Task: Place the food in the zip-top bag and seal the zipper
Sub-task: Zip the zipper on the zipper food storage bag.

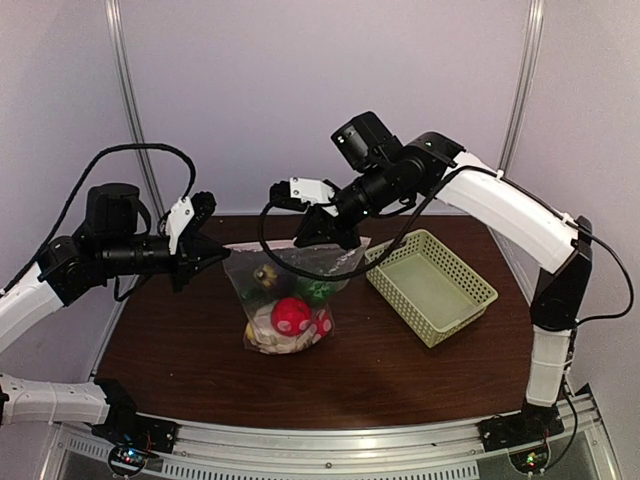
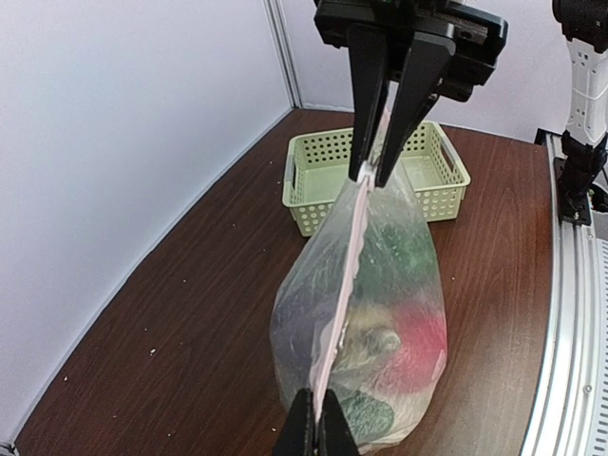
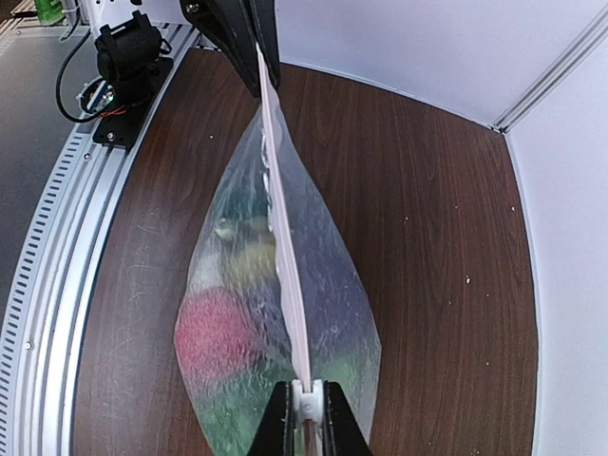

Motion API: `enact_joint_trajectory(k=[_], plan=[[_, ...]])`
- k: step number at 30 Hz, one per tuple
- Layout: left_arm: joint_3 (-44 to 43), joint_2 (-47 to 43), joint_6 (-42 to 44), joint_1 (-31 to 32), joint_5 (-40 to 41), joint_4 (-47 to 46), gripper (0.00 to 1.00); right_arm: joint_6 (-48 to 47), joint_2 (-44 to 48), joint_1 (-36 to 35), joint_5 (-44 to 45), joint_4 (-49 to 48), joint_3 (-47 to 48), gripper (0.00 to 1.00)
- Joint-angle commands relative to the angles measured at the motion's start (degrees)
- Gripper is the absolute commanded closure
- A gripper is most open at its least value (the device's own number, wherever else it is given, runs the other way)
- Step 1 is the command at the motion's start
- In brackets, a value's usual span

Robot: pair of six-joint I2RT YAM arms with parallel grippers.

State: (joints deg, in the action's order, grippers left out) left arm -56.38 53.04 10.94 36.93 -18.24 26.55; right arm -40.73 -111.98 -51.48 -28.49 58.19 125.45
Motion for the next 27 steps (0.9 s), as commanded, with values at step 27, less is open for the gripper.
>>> enact_joint_trajectory(k=[27], plan=[[-0.7,0.7,0.7,-1.3,2.1,-2.4,1.0,-0.4,13.3,13.2,4.0,6.3,-15.0,1.0]])
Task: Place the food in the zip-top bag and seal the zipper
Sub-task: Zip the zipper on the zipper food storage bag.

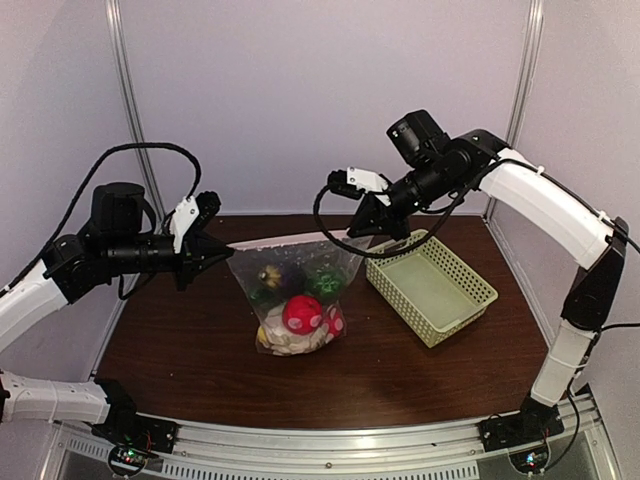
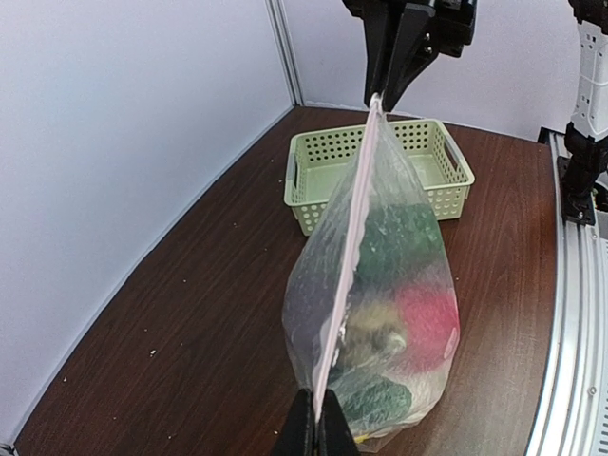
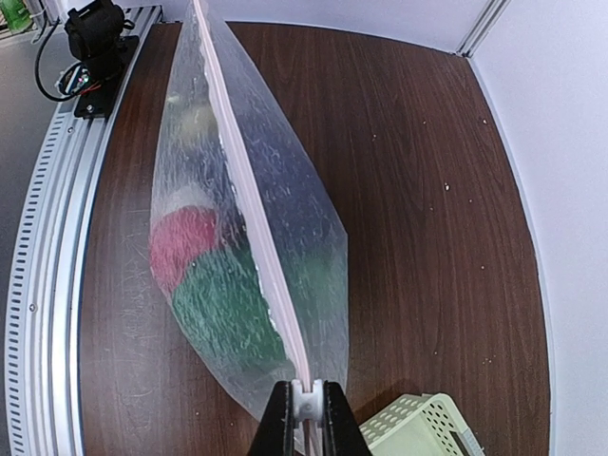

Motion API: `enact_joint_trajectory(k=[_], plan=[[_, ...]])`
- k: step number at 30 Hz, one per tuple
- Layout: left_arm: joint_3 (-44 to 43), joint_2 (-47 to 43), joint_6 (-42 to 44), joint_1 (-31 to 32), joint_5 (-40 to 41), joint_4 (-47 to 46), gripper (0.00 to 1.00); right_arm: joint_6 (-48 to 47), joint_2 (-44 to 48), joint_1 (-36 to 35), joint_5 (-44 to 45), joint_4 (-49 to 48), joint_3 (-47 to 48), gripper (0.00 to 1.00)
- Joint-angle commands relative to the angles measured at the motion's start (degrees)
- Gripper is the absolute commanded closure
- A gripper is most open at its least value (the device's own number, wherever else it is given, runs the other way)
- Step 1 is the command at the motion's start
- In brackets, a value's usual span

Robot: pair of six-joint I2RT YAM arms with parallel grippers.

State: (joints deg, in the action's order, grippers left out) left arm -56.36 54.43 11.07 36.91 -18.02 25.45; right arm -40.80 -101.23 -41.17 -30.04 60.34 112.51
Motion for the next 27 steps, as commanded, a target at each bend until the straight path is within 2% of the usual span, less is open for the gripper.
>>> enact_joint_trajectory(k=[1,24,26,27], plan=[[-0.8,-0.6,0.6,-1.4,1.9,-1.2,1.0,-0.3,2.8,3.0,5.5,3.9,-2.6,1.0],[-0.3,-0.1,0.5,-2.0,1.0,-1.8,1.0,-0.6,2.9,5.7,3.6,5.0,-3.8,0.98],[-0.1,-0.2,0.5,-2.0,1.1,-2.2,1.0,-0.5,2.8,5.7,3.5,4.9,-3.6,0.94],[0.0,0.1,0.1,-2.1,1.2,-2.9,1.0,-0.3,2.7,5.7,3.2,5.0,-3.0,0.86]])
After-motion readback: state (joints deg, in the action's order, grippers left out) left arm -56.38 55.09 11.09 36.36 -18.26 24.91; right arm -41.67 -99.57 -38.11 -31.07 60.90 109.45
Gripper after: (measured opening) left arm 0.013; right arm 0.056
